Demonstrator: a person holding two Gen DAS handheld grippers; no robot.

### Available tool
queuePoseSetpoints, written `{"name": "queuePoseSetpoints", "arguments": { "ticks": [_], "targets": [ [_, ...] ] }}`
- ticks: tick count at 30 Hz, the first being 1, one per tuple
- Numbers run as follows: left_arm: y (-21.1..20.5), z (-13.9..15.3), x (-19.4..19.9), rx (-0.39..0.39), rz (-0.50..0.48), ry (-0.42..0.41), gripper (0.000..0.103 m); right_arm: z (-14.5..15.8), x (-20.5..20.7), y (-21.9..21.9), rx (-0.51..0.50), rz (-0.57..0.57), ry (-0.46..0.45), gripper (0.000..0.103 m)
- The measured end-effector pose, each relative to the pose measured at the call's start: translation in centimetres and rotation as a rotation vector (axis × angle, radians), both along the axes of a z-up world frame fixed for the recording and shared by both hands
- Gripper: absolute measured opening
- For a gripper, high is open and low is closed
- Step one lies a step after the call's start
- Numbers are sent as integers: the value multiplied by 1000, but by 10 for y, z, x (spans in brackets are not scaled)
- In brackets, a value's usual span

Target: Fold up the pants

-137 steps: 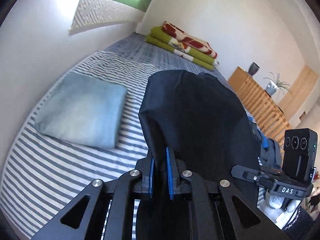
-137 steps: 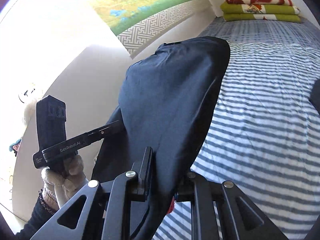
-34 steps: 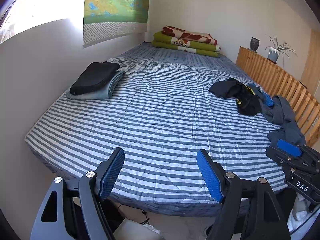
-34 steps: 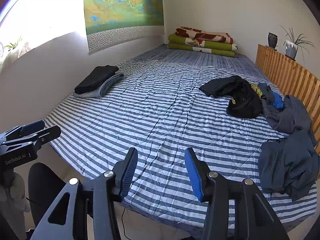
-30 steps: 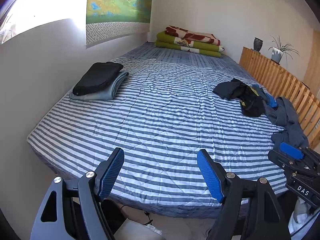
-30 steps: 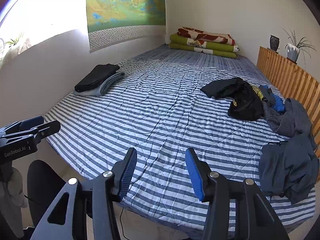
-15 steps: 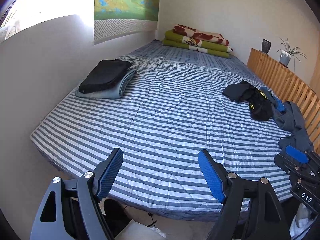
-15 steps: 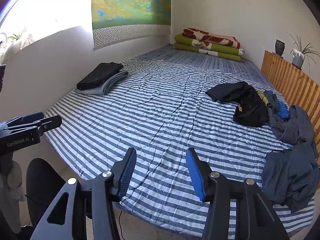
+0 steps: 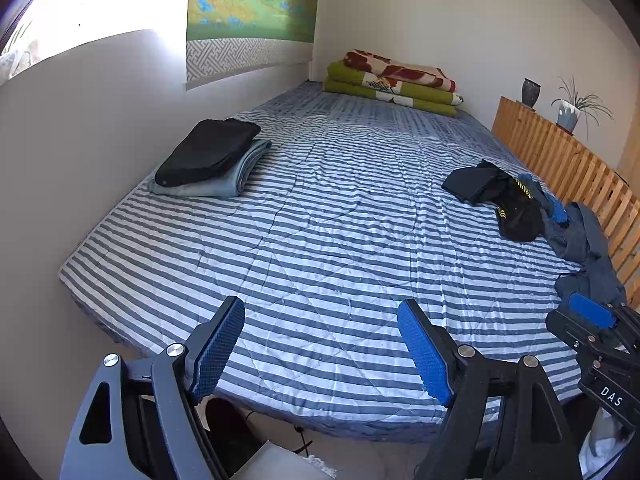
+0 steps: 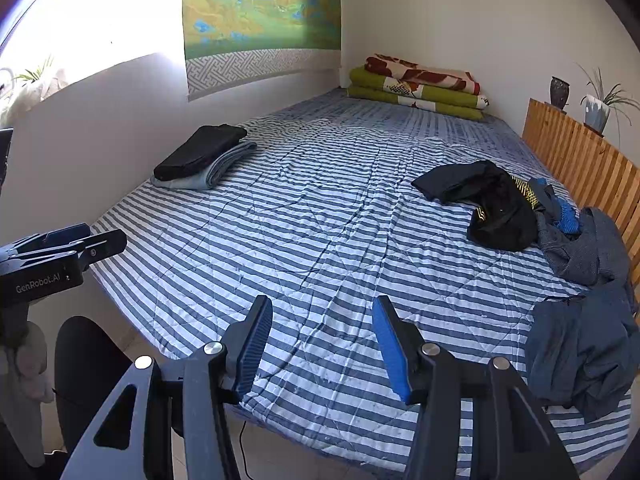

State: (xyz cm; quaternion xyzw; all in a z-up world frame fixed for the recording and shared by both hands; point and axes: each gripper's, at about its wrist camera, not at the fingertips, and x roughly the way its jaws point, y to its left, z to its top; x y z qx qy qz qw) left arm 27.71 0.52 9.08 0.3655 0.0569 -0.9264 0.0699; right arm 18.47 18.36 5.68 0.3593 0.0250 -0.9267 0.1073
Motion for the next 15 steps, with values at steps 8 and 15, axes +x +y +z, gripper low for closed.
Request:
{"name": "queuePoseSetpoints", "arguments": {
  "ticks": [8,15],
  "targets": [
    [-4,-4,0,4,-3,-5,82,-2,2,0,-4,-7,-6,48],
    [-2,-6,0,5,-1,-8,82,-5,1,-1,-3,-11,-16,48]
  ]
}}
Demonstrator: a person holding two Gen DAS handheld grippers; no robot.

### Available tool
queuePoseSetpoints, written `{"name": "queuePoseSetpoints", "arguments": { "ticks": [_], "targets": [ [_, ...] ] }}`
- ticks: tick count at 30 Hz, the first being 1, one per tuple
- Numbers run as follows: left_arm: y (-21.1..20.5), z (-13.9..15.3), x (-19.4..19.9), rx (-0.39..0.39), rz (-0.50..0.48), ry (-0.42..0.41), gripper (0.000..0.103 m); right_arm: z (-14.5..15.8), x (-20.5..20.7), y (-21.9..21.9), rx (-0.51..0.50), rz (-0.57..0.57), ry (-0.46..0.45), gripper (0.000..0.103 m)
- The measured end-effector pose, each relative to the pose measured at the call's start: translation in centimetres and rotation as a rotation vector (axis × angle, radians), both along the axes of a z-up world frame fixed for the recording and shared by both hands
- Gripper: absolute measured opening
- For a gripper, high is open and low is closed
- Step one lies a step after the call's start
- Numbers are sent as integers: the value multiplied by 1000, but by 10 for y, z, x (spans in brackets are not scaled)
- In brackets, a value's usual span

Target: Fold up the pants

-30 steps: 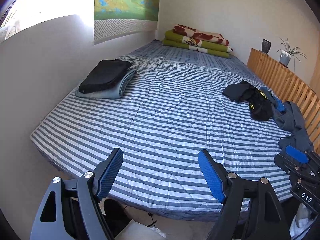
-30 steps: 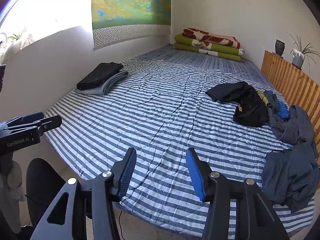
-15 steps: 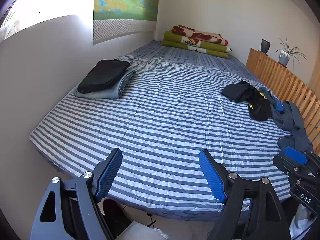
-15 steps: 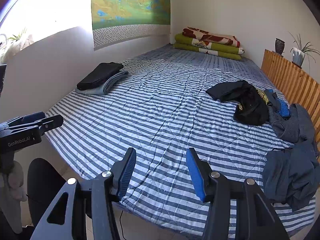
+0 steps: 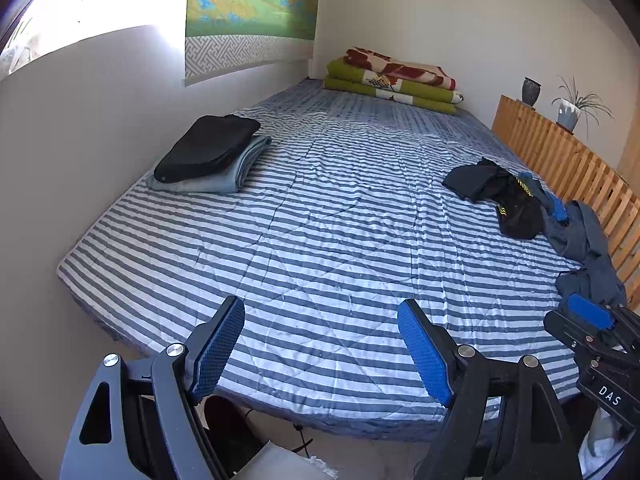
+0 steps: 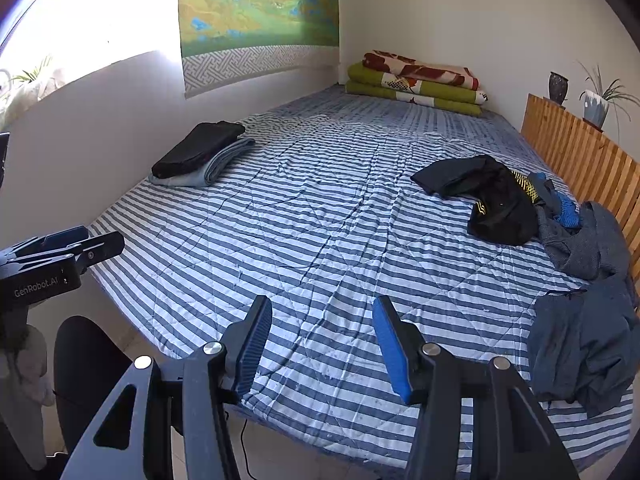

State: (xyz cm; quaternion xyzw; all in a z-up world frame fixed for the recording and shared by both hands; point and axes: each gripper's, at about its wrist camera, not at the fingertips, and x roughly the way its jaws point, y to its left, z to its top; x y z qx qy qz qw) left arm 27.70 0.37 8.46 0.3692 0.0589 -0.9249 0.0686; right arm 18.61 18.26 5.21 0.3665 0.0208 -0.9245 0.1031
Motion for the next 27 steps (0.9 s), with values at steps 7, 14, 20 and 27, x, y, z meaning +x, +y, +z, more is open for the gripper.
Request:
{"name": "queuePoseSetpoints", "arguments": {
  "ticks": [7,14,20,27],
  "targets": [
    [0,-3,-4,-3,-1,-8,82,-4,-1,0,-5,-4,-12,49],
    [2,-5,-9,-4,-7,-13,82,-6,-4,2,-9,-13,-18,49],
    [6,-9,-11,-6,-9,-18,82,-8,-5,2,-12,-16,-23,49],
    [10,-12,-13,-6,-12,-22,82,-10,-8,4,-15,-24,-31,50]
  ]
}}
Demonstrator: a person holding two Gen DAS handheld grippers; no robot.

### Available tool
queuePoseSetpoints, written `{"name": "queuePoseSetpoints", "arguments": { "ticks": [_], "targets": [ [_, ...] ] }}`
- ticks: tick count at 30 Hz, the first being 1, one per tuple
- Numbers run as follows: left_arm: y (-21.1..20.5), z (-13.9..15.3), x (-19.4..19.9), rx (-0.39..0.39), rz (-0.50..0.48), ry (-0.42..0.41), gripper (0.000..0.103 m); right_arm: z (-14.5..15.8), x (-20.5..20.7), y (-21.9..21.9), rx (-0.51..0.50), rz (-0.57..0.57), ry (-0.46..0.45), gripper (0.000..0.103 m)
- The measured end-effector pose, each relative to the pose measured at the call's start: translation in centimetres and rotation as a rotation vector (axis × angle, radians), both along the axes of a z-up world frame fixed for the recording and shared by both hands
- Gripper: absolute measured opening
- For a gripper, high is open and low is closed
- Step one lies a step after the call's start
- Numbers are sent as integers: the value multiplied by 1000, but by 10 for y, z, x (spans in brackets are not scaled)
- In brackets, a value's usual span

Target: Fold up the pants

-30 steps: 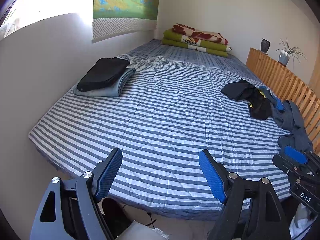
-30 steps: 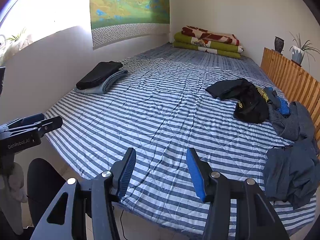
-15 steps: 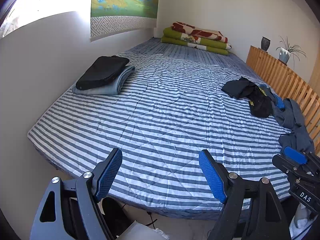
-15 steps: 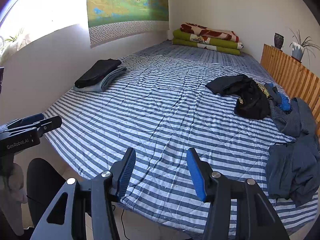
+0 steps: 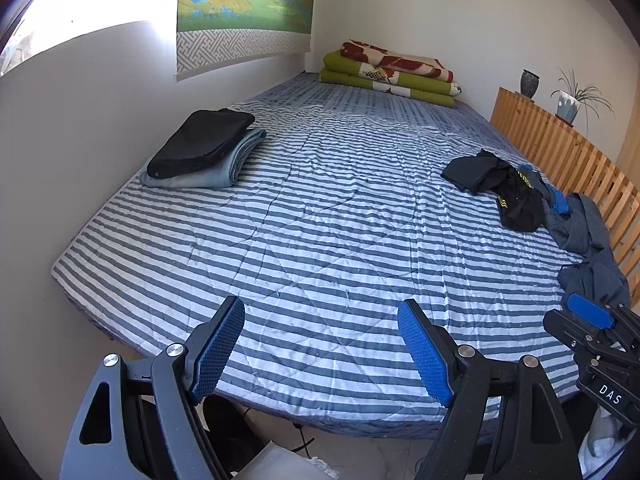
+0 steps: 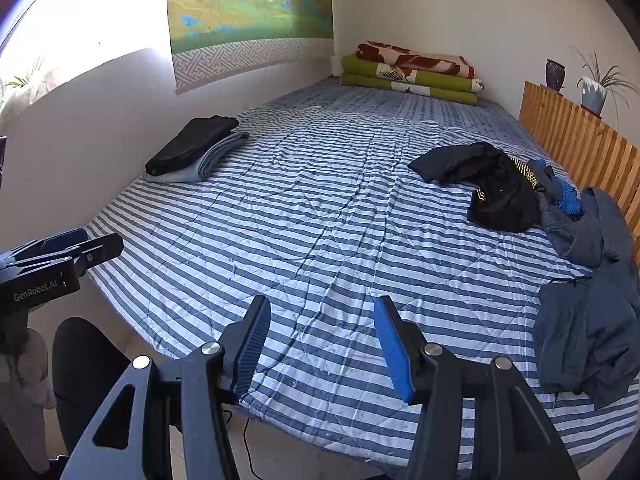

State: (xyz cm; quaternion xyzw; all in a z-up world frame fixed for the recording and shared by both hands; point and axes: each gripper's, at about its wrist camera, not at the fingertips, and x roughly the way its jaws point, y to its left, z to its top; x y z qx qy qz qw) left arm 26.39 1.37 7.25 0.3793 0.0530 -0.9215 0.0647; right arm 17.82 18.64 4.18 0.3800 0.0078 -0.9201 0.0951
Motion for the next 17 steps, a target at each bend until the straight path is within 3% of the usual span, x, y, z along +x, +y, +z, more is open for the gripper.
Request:
{"name": "queuePoseSetpoints", "arguments": {
  "ticks": [17],
  "targets": [
    [1,-9,-8,8,-8,-9,83,-7,-4,3,1,-17,-20,51]
  ]
}}
